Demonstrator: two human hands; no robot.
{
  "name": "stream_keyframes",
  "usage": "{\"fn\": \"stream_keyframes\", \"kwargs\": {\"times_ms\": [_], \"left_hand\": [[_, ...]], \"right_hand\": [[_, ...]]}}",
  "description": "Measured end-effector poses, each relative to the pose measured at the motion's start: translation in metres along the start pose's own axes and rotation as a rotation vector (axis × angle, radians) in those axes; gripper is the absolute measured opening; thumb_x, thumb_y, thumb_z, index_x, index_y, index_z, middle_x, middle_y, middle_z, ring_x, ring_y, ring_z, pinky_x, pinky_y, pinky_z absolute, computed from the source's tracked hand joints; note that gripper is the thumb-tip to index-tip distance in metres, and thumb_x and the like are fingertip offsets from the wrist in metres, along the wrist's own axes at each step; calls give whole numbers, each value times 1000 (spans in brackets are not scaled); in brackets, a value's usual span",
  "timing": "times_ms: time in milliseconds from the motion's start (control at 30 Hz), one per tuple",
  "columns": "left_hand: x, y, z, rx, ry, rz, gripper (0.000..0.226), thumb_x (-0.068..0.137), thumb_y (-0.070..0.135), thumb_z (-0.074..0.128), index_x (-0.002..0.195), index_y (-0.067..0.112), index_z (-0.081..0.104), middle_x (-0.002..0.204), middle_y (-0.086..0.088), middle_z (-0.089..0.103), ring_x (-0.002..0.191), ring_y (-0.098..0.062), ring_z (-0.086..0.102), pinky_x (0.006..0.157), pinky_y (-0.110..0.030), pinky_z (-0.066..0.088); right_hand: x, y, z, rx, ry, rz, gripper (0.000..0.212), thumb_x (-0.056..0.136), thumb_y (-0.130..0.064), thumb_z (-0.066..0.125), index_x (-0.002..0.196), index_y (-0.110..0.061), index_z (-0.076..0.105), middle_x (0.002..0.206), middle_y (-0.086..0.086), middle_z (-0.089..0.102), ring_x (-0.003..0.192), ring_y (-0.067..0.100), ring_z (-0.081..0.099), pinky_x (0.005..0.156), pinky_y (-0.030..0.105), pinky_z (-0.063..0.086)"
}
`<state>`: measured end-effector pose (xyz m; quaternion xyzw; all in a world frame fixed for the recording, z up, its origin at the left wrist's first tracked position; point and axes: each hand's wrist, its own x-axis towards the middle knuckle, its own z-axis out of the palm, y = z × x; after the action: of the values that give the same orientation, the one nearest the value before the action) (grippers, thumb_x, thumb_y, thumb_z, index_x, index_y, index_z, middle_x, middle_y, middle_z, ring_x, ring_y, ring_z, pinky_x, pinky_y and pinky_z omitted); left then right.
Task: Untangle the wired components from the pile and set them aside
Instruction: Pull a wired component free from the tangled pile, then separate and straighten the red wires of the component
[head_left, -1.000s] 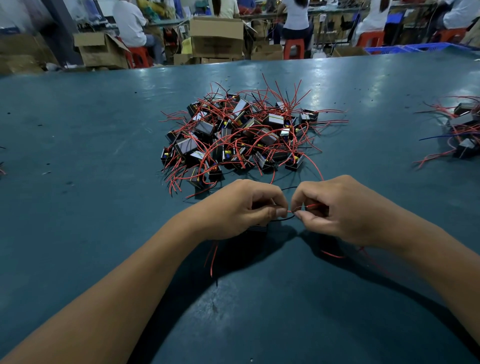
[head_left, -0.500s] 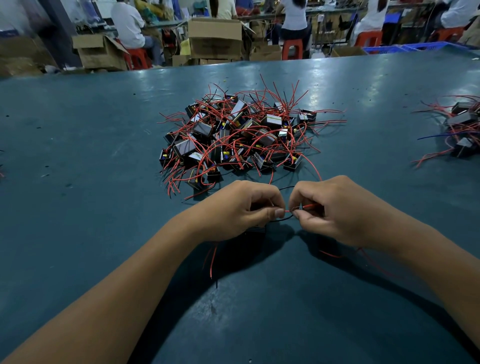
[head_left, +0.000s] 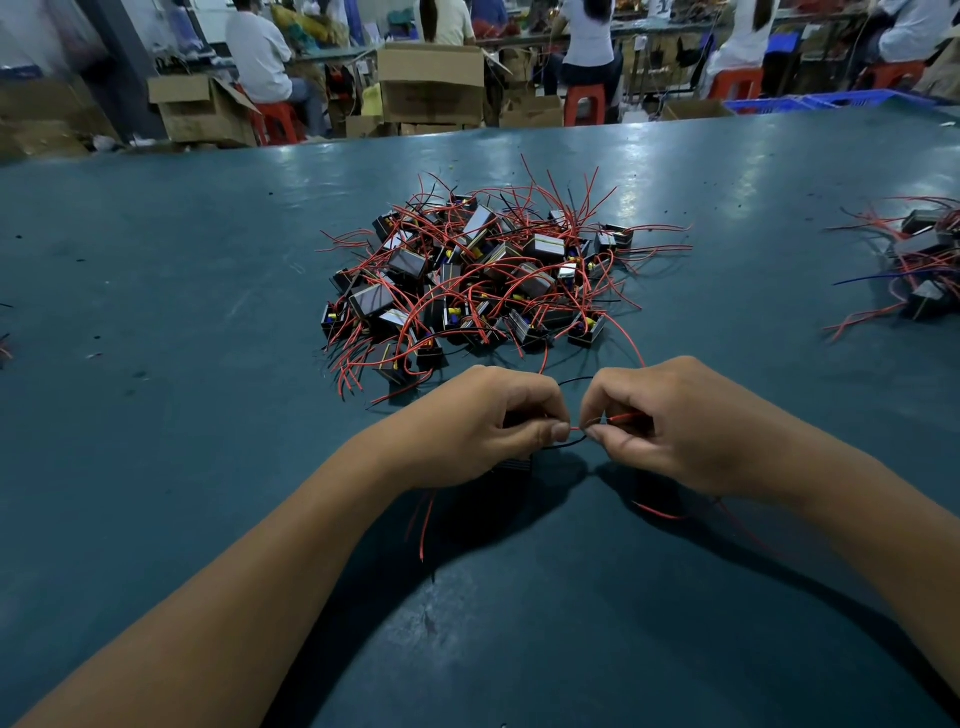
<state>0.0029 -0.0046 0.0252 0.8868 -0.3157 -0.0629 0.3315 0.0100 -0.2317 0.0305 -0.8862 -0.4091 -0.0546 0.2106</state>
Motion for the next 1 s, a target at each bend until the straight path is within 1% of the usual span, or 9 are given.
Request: {"fn": "stream_keyframes", "kwargs": {"times_ms": [367, 467, 600, 667, 733, 800, 867, 967, 1000], "left_hand": [[-1, 1, 0, -16, -6, -8, 12, 99, 24, 60, 94, 15, 66, 78, -7, 67, 72, -28, 60, 66, -47, 48], [0, 0, 0, -13, -9, -7, 11, 99, 24, 60, 94, 16, 66, 77, -6, 66, 71, -27, 60, 66, -46, 48], [0, 0, 1, 7, -1, 8, 10, 99, 22, 61, 90, 19, 65, 74, -2, 64, 69, -23, 57, 64, -42, 46], [1, -1, 1, 9, -6, 9, 10, 99, 21, 62, 89, 22, 64, 73, 1, 64, 68, -19, 57, 65, -39, 46], [1, -1, 1, 17, -12, 15, 12, 98, 21, 62, 88, 26, 63, 73, 4, 63, 68, -14, 56, 64, -33, 45], [0, -2, 0, 26, -25, 20, 10, 98, 22, 63, 88, 25, 64, 73, 5, 63, 67, -10, 55, 63, -29, 44], [-1, -3, -1, 27, -41, 22, 9, 97, 25, 63, 89, 24, 66, 72, 3, 62, 66, -13, 56, 62, -31, 45], [-1, -7, -2, 15, -24, 10, 10, 98, 27, 62, 89, 24, 66, 73, 1, 63, 66, -18, 57, 61, -39, 47], [-1, -7, -2, 10, -11, 7, 10, 98, 27, 62, 90, 23, 66, 73, 1, 64, 66, -19, 58, 62, -41, 47]], "right_hand": [[-1, -1, 0, -34, 4, -11, 6, 86, -16, 69, 91, -19, 65, 62, -14, 52, 58, 6, 45, 59, 22, 37], [-1, -2, 0, -33, 6, -24, 6, 86, -15, 69, 89, -18, 64, 63, -11, 56, 64, 12, 46, 57, 26, 37], [-1, -2, 2, -34, 15, -11, 7, 86, -15, 68, 87, -18, 62, 56, -18, 43, 53, 7, 40, 53, 17, 31], [0, -3, 4, -24, 25, 7, 8, 85, -16, 68, 85, -18, 60, 54, -18, 41, 50, 1, 40, 52, 17, 29], [1, -5, 6, -15, 39, 6, 5, 83, -18, 64, 84, -18, 59, 52, -18, 38, 49, 1, 40, 51, 17, 28], [0, -4, 6, -34, 52, 14, 5, 82, -18, 62, 82, -18, 58, 53, -15, 39, 50, 7, 38, 51, 24, 32], [-1, 0, 3, -35, 95, 44, 11, 81, -11, 66, 79, -17, 57, 55, -11, 44, 51, 13, 38, 53, 31, 38], [-3, 9, -5, 60, 180, 94, 17, 82, -5, 70, 79, -19, 60, 50, -9, 43, 49, 12, 38, 50, 17, 33], [-3, 9, -5, 76, 177, 88, 16, 83, -7, 71, 81, -19, 61, 49, -8, 43, 49, 11, 38, 50, 15, 32]]}}
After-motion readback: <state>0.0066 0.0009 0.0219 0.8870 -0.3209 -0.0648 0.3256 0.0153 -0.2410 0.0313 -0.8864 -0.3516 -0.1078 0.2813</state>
